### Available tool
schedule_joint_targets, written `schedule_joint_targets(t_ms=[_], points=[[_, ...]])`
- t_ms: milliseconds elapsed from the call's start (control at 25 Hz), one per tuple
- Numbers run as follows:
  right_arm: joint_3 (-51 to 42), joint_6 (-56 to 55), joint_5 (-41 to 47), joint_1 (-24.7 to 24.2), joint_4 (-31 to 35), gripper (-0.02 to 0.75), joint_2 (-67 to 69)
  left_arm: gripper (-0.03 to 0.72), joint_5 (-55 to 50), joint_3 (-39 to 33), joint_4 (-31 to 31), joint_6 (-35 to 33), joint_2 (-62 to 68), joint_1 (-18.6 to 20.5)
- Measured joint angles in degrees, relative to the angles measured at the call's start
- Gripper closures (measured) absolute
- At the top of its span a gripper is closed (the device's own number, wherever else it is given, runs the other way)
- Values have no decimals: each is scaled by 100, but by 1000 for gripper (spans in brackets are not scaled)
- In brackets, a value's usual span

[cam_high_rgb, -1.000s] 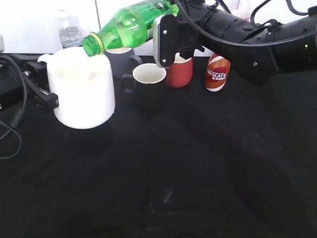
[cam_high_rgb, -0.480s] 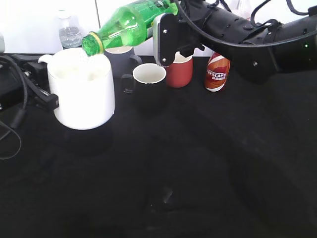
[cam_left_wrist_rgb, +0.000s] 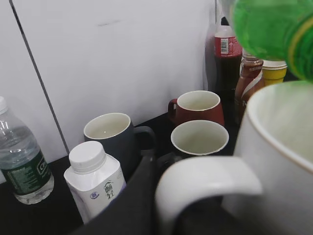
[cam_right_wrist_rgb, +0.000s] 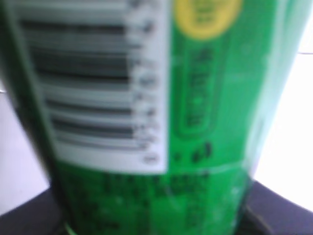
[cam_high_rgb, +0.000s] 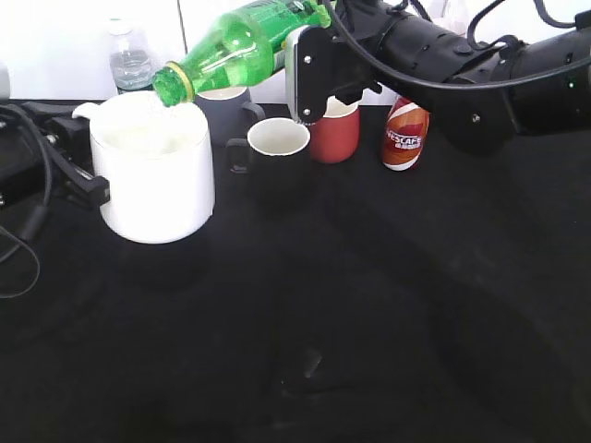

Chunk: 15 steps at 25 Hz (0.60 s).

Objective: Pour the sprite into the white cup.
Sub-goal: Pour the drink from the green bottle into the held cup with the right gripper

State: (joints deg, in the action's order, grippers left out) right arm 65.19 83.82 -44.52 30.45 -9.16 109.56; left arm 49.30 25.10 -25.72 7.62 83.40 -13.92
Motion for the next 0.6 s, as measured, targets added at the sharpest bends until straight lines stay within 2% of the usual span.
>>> schedule_joint_targets(t_ms=[360, 600], points=[[0, -97, -15, 0, 11, 342, 0, 637, -24, 0, -1, -9, 0, 0], [5, -2024, -36, 0, 18, 342, 0, 637, 234, 0, 116, -14, 11, 0]])
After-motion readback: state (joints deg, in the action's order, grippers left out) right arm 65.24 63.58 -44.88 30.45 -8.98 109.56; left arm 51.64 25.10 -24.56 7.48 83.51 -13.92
